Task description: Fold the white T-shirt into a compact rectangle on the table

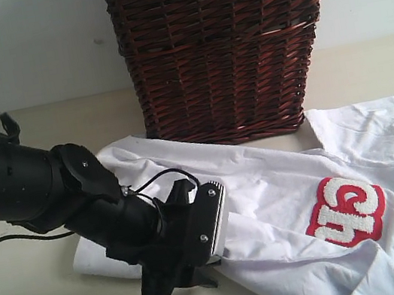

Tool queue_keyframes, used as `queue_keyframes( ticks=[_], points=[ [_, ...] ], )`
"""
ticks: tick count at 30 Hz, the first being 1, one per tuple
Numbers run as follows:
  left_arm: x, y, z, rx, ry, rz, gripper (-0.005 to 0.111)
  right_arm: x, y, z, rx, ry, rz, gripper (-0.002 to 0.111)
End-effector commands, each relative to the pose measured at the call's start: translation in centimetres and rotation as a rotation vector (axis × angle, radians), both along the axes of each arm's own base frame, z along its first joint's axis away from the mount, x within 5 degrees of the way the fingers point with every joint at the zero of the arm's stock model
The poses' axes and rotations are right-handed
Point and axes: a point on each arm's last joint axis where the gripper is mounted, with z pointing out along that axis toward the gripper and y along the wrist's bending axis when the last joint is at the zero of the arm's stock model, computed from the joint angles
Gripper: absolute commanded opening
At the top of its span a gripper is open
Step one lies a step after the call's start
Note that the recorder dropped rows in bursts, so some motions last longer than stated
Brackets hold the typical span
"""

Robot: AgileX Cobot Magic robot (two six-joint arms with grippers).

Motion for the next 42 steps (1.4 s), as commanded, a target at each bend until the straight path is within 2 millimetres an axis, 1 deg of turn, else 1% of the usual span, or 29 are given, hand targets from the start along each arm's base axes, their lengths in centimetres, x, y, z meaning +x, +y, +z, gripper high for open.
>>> queue_keyframes(
  ticks=[1, 2, 4, 12, 19, 22, 30, 34, 35, 36, 37, 38, 39, 41, 42],
  points=[
    [0.3, -0.1, 1.0, -0.028, -0.025, 0.022, 0.039, 0.1, 0.0, -0.2, -0.004, 0.009, 0.003, 0.0],
    [0.3, -0.2, 1.0, -0.034, -0.02, 0.031, 0.042, 0.1, 0.0, -0.2, -0.004, 0.009, 0.003, 0.0],
    [0.3, -0.2, 1.0, -0.036, -0.007, 0.053, 0.044, 0.1, 0.0, -0.2, -0.004, 0.009, 0.003, 0.0],
    [0.5, -0.2, 1.0, -0.039, -0.007, 0.082, 0.044, 0.1, 0.0, -0.2, -0.004, 0.009, 0.003, 0.0],
    [2.0, 0.0, 1.1, -0.035, -0.115, 0.23, 0.044, 0.1, 0.0, -0.2, -0.004, 0.009, 0.003, 0.0],
    [2.5, 0.2, 1.2, -0.031, -0.164, 0.263, 0.044, 0.1, 0.0, -0.2, -0.004, 0.009, 0.003, 0.0],
    [2.3, 0.0, 1.0, -0.049, -0.111, 0.281, 0.044, 0.1, 0.0, -0.2, -0.004, 0.009, 0.003, 0.0],
    [1.9, -0.1, 0.0, -0.032, -0.066, 0.259, 0.044, 0.1, 0.0, -0.2, -0.004, 0.009, 0.003, 0.0],
    [1.9, -0.1, -0.3, -0.025, -0.06, 0.259, 0.042, 0.1, 0.0, -0.2, -0.004, 0.009, 0.003, 0.0],
    [1.9, -0.1, -0.7, -0.018, -0.054, 0.258, 0.037, 0.1, 0.0, -0.2, -0.004, 0.009, 0.003, 0.0],
    [1.9, -0.1, -0.8, -0.015, -0.05, 0.258, 0.029, 0.1, 0.0, -0.2, -0.004, 0.009, 0.003, 0.0],
    [2.0, -0.1, -0.9, -0.011, -0.061, 0.269, 0.009, 0.1, 0.0, -0.2, -0.004, 0.009, 0.003, 0.0],
    [2.2, 0.0, -0.9, -0.007, -0.076, 0.281, 0.0, 0.1, 0.0, -0.2, -0.004, 0.009, 0.003, 0.0],
    [3.0, 0.5, -0.3, -0.011, -0.137, 0.323, 0.0, 0.1, 0.0, -0.2, -0.004, 0.009, 0.003, 0.0],
    [3.8, 1.1, 0.5, -0.021, -0.182, 0.359, 0.0, 0.1, 0.0, -0.2, -0.004, 0.009, 0.003, 0.0]
  ],
)
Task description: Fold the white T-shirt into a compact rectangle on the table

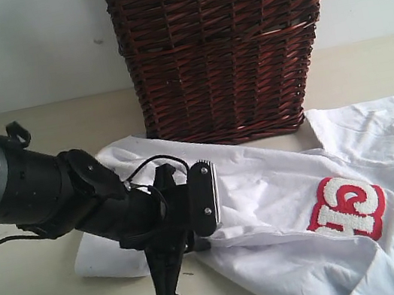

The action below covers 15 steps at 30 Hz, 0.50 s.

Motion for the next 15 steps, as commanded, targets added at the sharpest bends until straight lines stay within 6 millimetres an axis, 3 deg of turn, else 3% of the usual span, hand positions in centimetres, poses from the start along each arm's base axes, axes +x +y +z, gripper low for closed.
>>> queue_keyframes(
  ticks=[1, 4, 7, 11, 15],
  points=[
    [2.0, 1.4, 1.8, -0.01, -0.12, 0.106, 0.0, 0.1, 0.0, -0.2, -0.004, 0.009, 0.003, 0.0],
    [3.7, 3.7, 4.9, -0.003, -0.268, 0.089, 0.0, 0.1, 0.0, -0.2, -0.004, 0.009, 0.003, 0.0],
    [3.8, 5.5, 7.5, -0.045, -0.26, 0.057, 0.0, 0.1, 0.0, -0.2, -0.004, 0.009, 0.003, 0.0],
    [0.7, 6.3, 9.0, -0.071, -0.033, -0.17, 0.0, 0.1, 0.0, -0.2, -0.004, 0.009, 0.003, 0.0],
    [-1.9, 7.0, 8.7, -0.006, 0.254, -0.261, 0.0, 0.1, 0.0, -0.2, -0.004, 0.009, 0.003, 0.0]
  ],
)
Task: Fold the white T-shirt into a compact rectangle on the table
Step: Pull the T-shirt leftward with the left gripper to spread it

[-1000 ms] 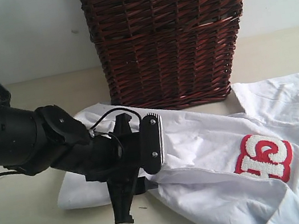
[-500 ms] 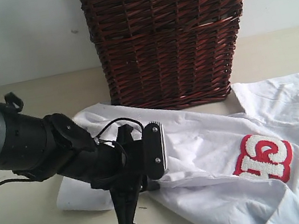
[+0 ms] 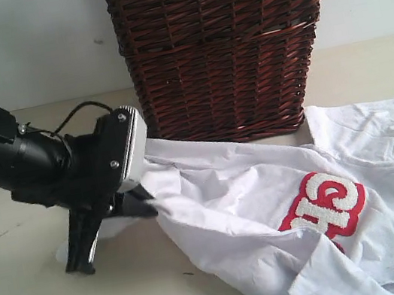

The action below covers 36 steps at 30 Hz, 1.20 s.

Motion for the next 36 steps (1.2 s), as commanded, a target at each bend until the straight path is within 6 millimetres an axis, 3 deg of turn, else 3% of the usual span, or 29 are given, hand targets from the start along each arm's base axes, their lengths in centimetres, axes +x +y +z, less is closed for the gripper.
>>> queue_keyframes(
  ticks=[1, 5, 11, 18, 19, 21, 23, 26, 29, 30, 33, 36],
  points=[
    [-3.4, 1.0, 0.0, 0.097, 0.327, -0.134, 0.0, 0.1, 0.0, -0.2, -0.004, 0.009, 0.003, 0.0],
    [-5.4, 2.0, -0.8, 0.166, 0.478, -0.219, 0.0, 0.1, 0.0, -0.2, -0.004, 0.009, 0.003, 0.0],
    [-6.0, 2.8, -2.6, 0.209, 0.454, -0.178, 0.007, 0.1, 0.0, -0.2, -0.004, 0.009, 0.003, 0.0],
    [-6.4, 3.3, -3.6, 0.243, 0.438, -0.153, 0.044, 0.1, 0.0, -0.2, -0.004, 0.009, 0.003, 0.0],
    [-6.5, 3.3, -3.6, 0.238, 0.472, -0.104, 0.055, 0.1, 0.0, -0.2, -0.004, 0.009, 0.003, 0.0],
    [-6.4, 3.3, -3.8, 0.239, 0.482, -0.017, 0.064, 0.1, 0.0, -0.2, -0.004, 0.009, 0.003, 0.0],
    [-4.3, 2.9, -3.8, 0.184, 0.312, 0.178, 0.063, 0.1, 0.0, -0.2, -0.004, 0.009, 0.003, 0.0],
    [-1.6, 2.6, -3.5, 0.093, 0.06, 0.317, 0.056, 0.1, 0.0, -0.2, -0.004, 0.009, 0.003, 0.0],
    [-1.0, 2.5, -6.1, 0.133, 0.06, 0.295, 0.018, 0.1, 0.0, -0.2, -0.004, 0.009, 0.003, 0.0],
    [-1.0, 2.5, -7.2, 0.157, 0.086, 0.291, 0.0, 0.1, 0.0, -0.2, -0.004, 0.009, 0.003, 0.0],
    [-0.8, 2.6, -8.2, 0.178, 0.094, 0.301, 0.0, 0.1, 0.0, -0.2, -0.004, 0.009, 0.003, 0.0],
    [0.1, 2.8, -8.6, 0.225, -0.069, 0.195, 0.0, 0.1, 0.0, -0.2, -0.004, 0.009, 0.003, 0.0]
  ],
)
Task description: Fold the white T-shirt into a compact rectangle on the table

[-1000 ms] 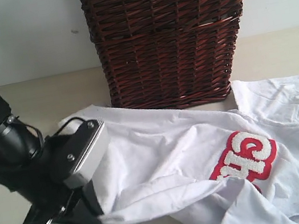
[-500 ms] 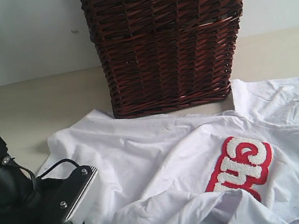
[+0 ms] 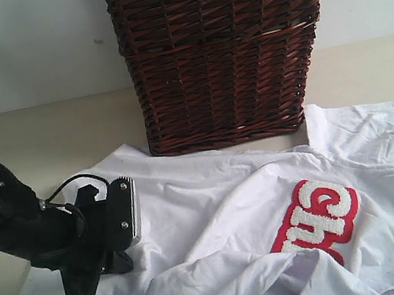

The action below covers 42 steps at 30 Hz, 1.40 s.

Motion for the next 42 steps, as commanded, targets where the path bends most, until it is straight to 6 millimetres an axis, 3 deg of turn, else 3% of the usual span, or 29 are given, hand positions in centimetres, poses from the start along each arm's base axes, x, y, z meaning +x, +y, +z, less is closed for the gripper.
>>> queue_keyframes(
  ticks=[1, 10, 15, 18, 23, 26, 28, 33, 36, 38, 42],
  points=[
    [1.1, 0.2, -0.7, 0.075, -0.152, -0.147, 0.0, 0.1, 0.0, -0.2, -0.004, 0.009, 0.003, 0.0],
    [3.2, -1.3, -3.7, 0.055, -0.073, -0.125, 0.0, 0.1, 0.0, -0.2, -0.004, 0.009, 0.003, 0.0],
    [4.4, -1.9, -3.6, 0.014, -0.079, -0.025, 0.0, 0.1, 0.0, -0.2, -0.004, 0.009, 0.003, 0.0],
    [5.1, -1.8, -1.3, -0.052, -0.115, 0.158, 0.0, 0.1, 0.0, -0.2, -0.004, 0.009, 0.003, 0.0],
    [6.2, 0.7, 5.5, -0.242, -0.171, 0.469, 0.0, 0.1, 0.0, -0.2, -0.004, 0.009, 0.003, 0.0],
    [5.5, 2.9, 9.2, -0.358, -0.087, 0.517, 0.0, 0.1, 0.0, -0.2, -0.004, 0.009, 0.003, 0.0],
    [3.9, 4.4, 10.2, -0.376, 0.049, 0.39, 0.0, 0.1, 0.0, -0.2, -0.004, 0.009, 0.003, 0.0],
    [-1.1, 9.1, 8.3, -0.212, 0.313, -0.115, 0.0, 0.1, 0.0, -0.2, -0.004, 0.009, 0.003, 0.0],
    [-1.7, 11.4, 6.3, -0.152, 0.253, -0.135, 0.001, 0.1, 0.0, -0.2, -0.004, 0.009, 0.003, 0.0],
    [-1.3, 12.2, 5.0, -0.1, 0.159, -0.034, 0.007, 0.1, 0.0, -0.2, -0.004, 0.009, 0.003, 0.0],
    [-0.8, 12.6, 2.9, -0.006, 0.122, -0.023, 0.034, 0.1, 0.0, -0.2, -0.004, 0.009, 0.003, 0.0]
  ],
)
